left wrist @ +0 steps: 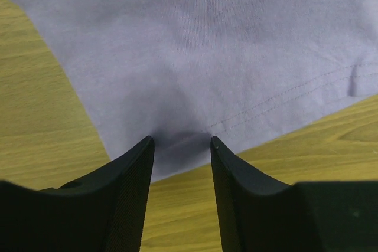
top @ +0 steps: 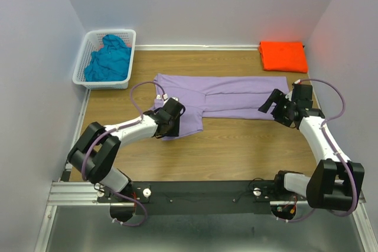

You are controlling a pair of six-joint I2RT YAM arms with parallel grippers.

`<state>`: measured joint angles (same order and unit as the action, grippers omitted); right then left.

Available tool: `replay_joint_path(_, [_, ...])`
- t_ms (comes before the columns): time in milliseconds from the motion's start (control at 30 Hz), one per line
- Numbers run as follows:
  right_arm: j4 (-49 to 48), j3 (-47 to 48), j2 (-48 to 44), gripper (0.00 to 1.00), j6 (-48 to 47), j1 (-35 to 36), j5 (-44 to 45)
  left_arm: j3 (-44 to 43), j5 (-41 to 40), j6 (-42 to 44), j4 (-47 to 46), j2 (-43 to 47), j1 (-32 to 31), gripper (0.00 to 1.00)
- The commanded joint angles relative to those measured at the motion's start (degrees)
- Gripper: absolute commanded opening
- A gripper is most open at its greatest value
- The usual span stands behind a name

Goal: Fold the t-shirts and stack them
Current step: Fold the tshirt

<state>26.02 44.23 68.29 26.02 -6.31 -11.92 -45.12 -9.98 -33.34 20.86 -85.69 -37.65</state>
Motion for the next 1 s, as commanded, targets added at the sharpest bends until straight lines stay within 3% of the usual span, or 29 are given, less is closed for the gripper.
replay_joint_path(0, [1.0,-1.4,-1.8,0.95,-0.6,0.5,-2.7,-1.8,-4.4,-2.3,-0.4,-4.0,-1.5,0.48])
replay_joint_path(67, [1.0,-1.5,-2.1,0.95,-0.7,0.5,-2.8,-2.1,-4.7,-2.5,0.1,-6.0,-2.2,0.44])
replay_joint_path(300, [1.0,-1.3,-1.6,0.95,-1.5,0.5,-2.8,-1.9,-4.6,-3.4,0.6,-7.5,-3.0,0.00])
replay_joint_path(533, [1.2,1.3,-0.9,0.95,-2.2,0.5,-3.2,-14.3,-7.7,1.3,4.0,-7.3,-1.2,0.00])
replay_joint_path(967, [2.3,3.7,0.0,0.95,-4.9,0.5,-4.3,-42.5,-10.3,11.5,4.1,-25.1,5.8,0.00])
